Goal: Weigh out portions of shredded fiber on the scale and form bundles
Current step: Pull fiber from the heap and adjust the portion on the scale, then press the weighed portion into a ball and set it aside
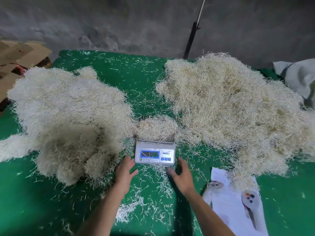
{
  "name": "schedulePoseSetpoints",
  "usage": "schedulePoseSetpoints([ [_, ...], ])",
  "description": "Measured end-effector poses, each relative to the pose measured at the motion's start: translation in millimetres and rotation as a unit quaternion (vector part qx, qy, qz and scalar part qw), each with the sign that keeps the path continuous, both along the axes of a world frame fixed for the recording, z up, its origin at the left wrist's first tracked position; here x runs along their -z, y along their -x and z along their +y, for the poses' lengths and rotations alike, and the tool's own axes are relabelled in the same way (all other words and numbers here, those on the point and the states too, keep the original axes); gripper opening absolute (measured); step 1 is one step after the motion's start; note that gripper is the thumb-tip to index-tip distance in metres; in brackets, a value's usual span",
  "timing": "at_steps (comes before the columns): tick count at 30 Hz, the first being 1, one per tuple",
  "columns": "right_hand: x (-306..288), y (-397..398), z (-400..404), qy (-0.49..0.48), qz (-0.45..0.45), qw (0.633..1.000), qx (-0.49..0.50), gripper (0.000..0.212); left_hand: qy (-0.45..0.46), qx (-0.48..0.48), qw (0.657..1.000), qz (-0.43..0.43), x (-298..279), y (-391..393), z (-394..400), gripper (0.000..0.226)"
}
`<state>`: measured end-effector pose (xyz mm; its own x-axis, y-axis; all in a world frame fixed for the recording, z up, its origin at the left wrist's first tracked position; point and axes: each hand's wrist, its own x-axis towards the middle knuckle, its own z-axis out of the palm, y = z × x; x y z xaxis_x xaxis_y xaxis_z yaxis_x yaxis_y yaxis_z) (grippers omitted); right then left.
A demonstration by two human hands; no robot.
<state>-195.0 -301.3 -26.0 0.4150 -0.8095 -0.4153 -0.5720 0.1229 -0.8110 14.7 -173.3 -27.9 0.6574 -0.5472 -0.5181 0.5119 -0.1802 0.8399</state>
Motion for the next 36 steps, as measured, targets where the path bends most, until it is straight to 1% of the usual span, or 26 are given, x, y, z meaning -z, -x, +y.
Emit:
schedulePoseSetpoints([
  [1, 1.6, 2.8, 13.6, 0.007, 0.005, 1.0, -0.011, 0.066, 0.008, -0.004, 0.999, 0.038, 8.9, 5.9, 11.7, 0.043],
  [3, 7.5, 8.6, 38.8, 0.04, 0.024, 0.998, -0.051, 0.062, 0.024, 0.002, 0.997, 0.078, 14.5, 13.7, 28.7, 0.065],
  [5, 16.4, 10.7, 57.7, 0.101, 0.07, 0.988, -0.098, 0.069, 0.039, 0.004, 0.993, 0.114, 11.3, 24.1, 37.6, 0.084],
  [7, 21.6, 9.0, 75.2, 0.136, 0.092, 0.98, -0.113, 0.075, 0.058, -0.012, 0.989, 0.136, 9.4, 36.2, 44.4, 0.091],
  [11, 23.3, 4.4, 97.6, 0.156, 0.095, 0.976, -0.119, 0.081, 0.074, -0.028, 0.986, 0.146, 9.7, 49.2, 52.3, 0.091],
  [13, 24.5, 5.7, 104.0, 0.162, 0.093, 0.973, -0.137, 0.084, 0.074, -0.032, 0.986, 0.143, 6.7, 50.1, 53.3, 0.089],
  [16, 24.3, 9.0, 108.4, 0.17, 0.105, 0.966, -0.162, 0.089, 0.063, -0.001, 0.992, 0.113, 4.1, 56.3, 56.6, 0.087],
  [18, 23.9, 9.9, 108.5, 0.175, 0.119, 0.961, -0.178, 0.093, 0.044, 0.038, 0.996, 0.066, 3.5, 60.5, 61.4, 0.079],
  [19, 23.7, 9.9, 108.5, 0.175, 0.13, 0.957, -0.191, 0.095, 0.022, 0.07, 0.997, 0.013, 2.7, 62.1, 64.8, 0.071],
  [20, 23.2, 9.5, 107.8, 0.17, 0.139, 0.955, -0.201, 0.095, -0.013, 0.11, 0.991, -0.071, 1.7, 62.4, 67.9, 0.062],
  [21, 22.5, 8.7, 106.1, 0.162, 0.139, 0.956, -0.201, 0.093, -0.06, 0.152, 0.971, -0.173, 2.2, 61.3, 69.8, 0.055],
  [22, 21.0, 7.8, 103.2, 0.157, 0.13, 0.961, -0.189, 0.087, -0.122, 0.192, 0.933, -0.279, 2.8, 59.1, 71.3, 0.052],
  [23, 19.0, 6.0, 99.4, 0.165, 0.12, 0.964, -0.174, 0.079, -0.198, 0.226, 0.877, -0.376, 3.9, 57.1, 73.4, 0.056],
  [24, 16.6, 3.0, 94.8, 0.187, 0.115, 0.962, -0.163, 0.075, -0.284, 0.253, 0.814, -0.439, 2.7, 55.1, 75.4, 0.065],
  [25, 13.6, -0.4, 89.7, 0.211, 0.123, 0.956, -0.164, 0.075, -0.365, 0.276, 0.771, -0.443, 0.4, 54.4, 77.3, 0.075],
  [26, 10.4, -4.0, 84.7, 0.222, 0.139, 0.949, -0.173, 0.077, -0.421, 0.289, 0.761, -0.401, -3.2, 55.9, 79.7, 0.082],
  [27, 8.1, -7.3, 80.6, 0.217, 0.157, 0.945, -0.188, 0.079, -0.45, 0.292, 0.769, -0.349, -4.5, 58.5, 82.1, 0.085],
  [28, 7.2, -10.4, 78.2, 0.206, 0.176, 0.94, -0.208, 0.079, -0.459, 0.296, 0.774, -0.321, -4.9, 61.5, 84.5, 0.083],
  [29, 7.2, -12.0, 78.1, 0.203, 0.198, 0.931, -0.231, 0.076, -0.453, 0.296, 0.774, -0.329, -4.6, 64.9, 87.0, 0.078],
  [30, 7.9, -12.4, 79.1, 0.211, 0.218, 0.919, -0.252, 0.069, -0.433, 0.294, 0.774, -0.356, -4.6, 66.2, 87.1, 0.069],
  [31, 8.6, -12.3, 80.4, 0.216, 0.224, 0.914, -0.259, 0.059, -0.393, 0.282, 0.789, -0.38, -4.0, 65.6, 85.5, 0.056],
  [32, 9.6, -11.6, 82.5, 0.206, 0.213, 0.924, -0.243, 0.048, -0.344, 0.267, 0.815, -0.383, -5.1, 64.7, 83.4, 0.046],
  [33, 10.3, -10.6, 85.4, 0.193, 0.199, 0.934, -0.227, 0.038, -0.305, 0.252, 0.838, -0.376, -4.8, 64.5, 80.1, 0.041],
  [35, 13.1, -9.8, 91.9, 0.182, 0.168, 0.945, -0.212, 0.031, -0.254, 0.22, 0.874, -0.351, -9.6, 65.1, 71.5, 0.038],
  [36, 13.2, -9.5, 94.5, 0.174, 0.148, 0.951, -0.206, 0.031, -0.237, 0.201, 0.882, -0.353, -13.5, 66.1, 66.5, 0.034],
])
